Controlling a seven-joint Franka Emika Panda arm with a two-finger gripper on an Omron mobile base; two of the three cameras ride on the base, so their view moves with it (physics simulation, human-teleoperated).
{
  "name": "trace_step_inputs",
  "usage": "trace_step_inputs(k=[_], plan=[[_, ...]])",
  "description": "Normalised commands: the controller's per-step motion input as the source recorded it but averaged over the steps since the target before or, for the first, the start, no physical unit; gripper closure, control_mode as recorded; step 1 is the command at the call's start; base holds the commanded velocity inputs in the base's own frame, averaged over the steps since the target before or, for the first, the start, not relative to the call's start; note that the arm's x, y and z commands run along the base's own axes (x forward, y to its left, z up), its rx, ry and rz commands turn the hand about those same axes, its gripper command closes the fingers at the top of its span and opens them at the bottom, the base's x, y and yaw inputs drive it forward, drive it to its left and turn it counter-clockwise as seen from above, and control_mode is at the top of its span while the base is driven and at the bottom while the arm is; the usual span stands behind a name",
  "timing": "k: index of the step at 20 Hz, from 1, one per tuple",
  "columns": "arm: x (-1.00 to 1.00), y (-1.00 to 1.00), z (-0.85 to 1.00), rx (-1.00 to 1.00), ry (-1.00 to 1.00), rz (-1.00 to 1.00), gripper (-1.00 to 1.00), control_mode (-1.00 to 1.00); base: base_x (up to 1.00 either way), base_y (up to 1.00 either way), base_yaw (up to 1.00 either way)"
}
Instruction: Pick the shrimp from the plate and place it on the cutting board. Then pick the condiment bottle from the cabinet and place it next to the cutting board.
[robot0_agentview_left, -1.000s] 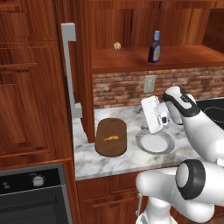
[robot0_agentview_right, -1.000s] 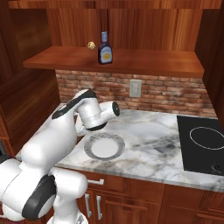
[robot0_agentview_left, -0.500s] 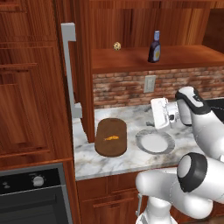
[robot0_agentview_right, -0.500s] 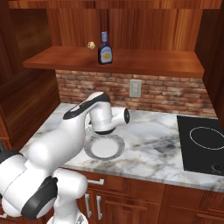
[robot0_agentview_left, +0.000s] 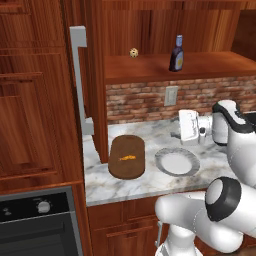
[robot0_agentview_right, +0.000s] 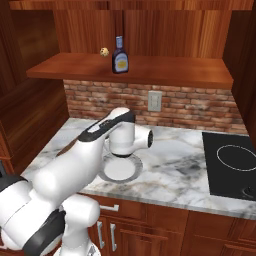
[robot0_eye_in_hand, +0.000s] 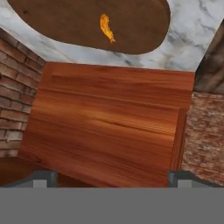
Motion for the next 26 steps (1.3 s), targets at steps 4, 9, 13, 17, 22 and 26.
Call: trace_step_inputs(k=[4, 9, 13, 17, 22, 26], plan=[[-0.08, -0.03, 0.27, 0.17, 0.0, -0.02, -1.0, -1.0, 0.0, 0.0, 0.0], [-0.06, -0.07, 0.24, 0.13, 0.0, -0.02, -1.0, -1.0, 0.0, 0.0, 0.0], [-0.06, -0.07, 0.24, 0.08, 0.0, -0.01, -1.0, -1.0, 0.0, 0.0, 0.0], [-0.05, -0.07, 0.2, 0.0, -0.01, -0.01, -1.0, -1.0, 0.0, 0.0, 0.0], [0.0, -0.06, 0.16, 0.0, 0.0, 0.0, -1.0, -1.0, 0.0, 0.0, 0.0], [-0.04, -0.03, 0.18, 0.0, 0.0, 0.0, -1.0, -1.0, 0.0, 0.0, 0.0]])
